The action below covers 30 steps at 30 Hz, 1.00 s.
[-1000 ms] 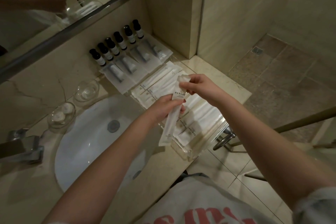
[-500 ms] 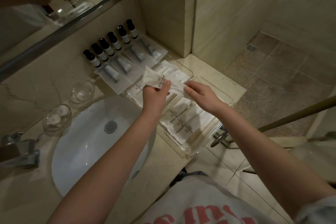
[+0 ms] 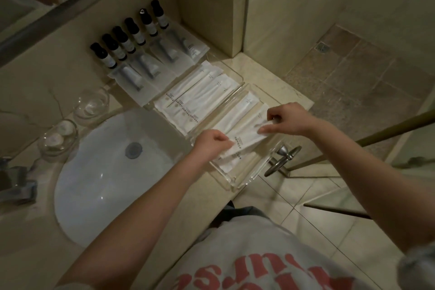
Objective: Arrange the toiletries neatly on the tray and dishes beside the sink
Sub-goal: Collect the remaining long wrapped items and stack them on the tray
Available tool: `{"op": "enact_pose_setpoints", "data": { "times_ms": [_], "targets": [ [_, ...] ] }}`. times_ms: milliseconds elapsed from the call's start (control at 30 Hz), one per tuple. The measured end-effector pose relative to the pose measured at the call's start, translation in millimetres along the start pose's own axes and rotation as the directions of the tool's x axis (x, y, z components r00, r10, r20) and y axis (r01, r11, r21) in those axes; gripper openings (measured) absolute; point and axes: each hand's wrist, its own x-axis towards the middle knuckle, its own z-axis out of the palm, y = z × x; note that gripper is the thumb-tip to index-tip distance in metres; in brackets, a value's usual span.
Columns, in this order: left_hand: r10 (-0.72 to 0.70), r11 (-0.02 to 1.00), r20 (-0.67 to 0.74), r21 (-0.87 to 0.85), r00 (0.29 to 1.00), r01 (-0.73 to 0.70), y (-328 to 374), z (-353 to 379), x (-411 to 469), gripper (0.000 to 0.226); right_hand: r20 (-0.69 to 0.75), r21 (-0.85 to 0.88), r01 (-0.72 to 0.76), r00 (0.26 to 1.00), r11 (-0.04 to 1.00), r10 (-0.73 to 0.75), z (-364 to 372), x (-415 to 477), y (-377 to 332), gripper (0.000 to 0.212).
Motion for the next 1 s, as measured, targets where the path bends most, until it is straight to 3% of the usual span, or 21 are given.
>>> {"op": "enact_pose_setpoints", "data": {
  "times_ms": [133,267,400,500,667,833,933,1000],
  "targets": [
    [0.02,0.942,0.124,0.331,0.992,-0.06,-5,20,-1,0.011,0.092,-0.213,0.072,0.994,0.974,-0.053,2,13,4,0.05],
    [0.025,0.846,0.128,0.525,0.991,-0.09,-5,36,-2,0.029,0.122,-0.362,0.13,0.988,0.923,-0.091,11,22,3,0.053],
    [0.041,0.788,0.126,0.605,0.991,-0.11,-6,40,-1,0.036,0.111,-0.441,0.157,0.987,0.884,-0.12,21,22,0,0.055],
    [0.05,0.751,0.138,0.648,0.989,-0.128,-7,38,-1,0.019,0.034,-0.437,0.138,0.99,0.889,-0.137,27,16,-1,0.054],
    [0.097,0.768,0.096,0.625,0.991,-0.136,-17,36,-1,0.018,-0.092,-0.418,0.075,0.988,0.905,-0.124,38,7,-1,0.06],
    [0.195,0.771,0.084,0.603,0.977,-0.205,-21,31,-3,0.018,-0.15,-0.213,0.011,0.988,0.977,-0.044,44,-2,-9,0.066],
    [0.302,0.74,-0.022,0.636,0.953,-0.22,-22,22,-1,0.027,-0.127,-0.172,0.01,0.991,0.985,-0.032,54,-8,-15,0.069],
    [0.305,0.708,-0.012,0.671,0.952,-0.218,-23,16,0,0.034,-0.049,-0.199,-0.004,0.999,0.98,-0.006,60,-11,-20,0.071]
  ]
}}
